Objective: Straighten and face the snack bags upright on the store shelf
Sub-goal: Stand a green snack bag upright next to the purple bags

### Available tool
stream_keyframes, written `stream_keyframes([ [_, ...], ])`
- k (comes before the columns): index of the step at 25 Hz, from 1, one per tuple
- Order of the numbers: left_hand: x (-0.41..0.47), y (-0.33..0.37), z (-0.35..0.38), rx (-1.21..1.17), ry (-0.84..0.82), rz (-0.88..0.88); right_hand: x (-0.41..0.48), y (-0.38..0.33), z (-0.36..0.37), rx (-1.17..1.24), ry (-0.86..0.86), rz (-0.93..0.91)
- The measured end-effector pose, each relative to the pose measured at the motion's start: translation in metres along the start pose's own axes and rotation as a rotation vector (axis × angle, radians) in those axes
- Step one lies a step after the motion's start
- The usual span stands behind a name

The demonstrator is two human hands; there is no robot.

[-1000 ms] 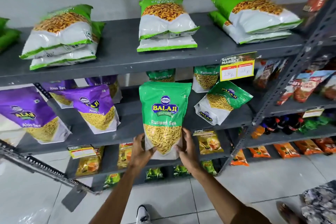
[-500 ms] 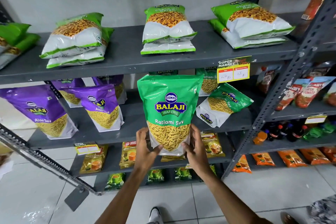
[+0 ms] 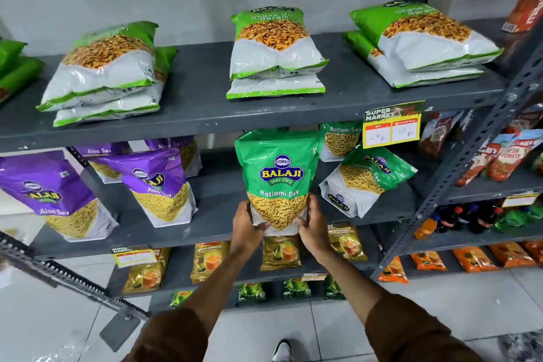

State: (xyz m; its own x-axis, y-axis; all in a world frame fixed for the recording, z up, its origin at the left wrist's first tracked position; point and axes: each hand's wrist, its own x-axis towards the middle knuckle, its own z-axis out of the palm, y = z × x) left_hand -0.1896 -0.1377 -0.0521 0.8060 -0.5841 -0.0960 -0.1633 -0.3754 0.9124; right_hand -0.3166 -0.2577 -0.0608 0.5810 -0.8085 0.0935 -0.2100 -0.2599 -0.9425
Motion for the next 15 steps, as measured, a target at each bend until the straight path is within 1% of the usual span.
stream_keyframes([
  [2, 0.015, 0.005, 0.004, 0.017, 0.012, 0.02, 0.019, 0.001, 0.004, -0.073, 0.01, -0.009],
  [5, 0.034, 0.003, 0.008, -0.029, 0.029, 0.032, 0.037, 0.005, 0.013, -0.129, -0.01, -0.001],
  [10, 0.063, 0.01, 0.019, -0.085, 0.079, -0.007, 0.071, 0.014, 0.026, -0.095, -0.045, 0.002],
  [13, 0.071, 0.011, 0.02, -0.088, 0.031, -0.017, 0.076, 0.015, 0.026, -0.066, -0.059, 0.019],
  [14, 0.07, 0.009, 0.021, -0.088, 0.053, 0.014, 0.075, 0.017, 0.025, -0.068, -0.071, 0.021],
  [15, 0.063, 0.009, 0.024, -0.057, 0.121, 0.061, 0.072, 0.019, 0.023, -0.069, -0.077, 0.009],
])
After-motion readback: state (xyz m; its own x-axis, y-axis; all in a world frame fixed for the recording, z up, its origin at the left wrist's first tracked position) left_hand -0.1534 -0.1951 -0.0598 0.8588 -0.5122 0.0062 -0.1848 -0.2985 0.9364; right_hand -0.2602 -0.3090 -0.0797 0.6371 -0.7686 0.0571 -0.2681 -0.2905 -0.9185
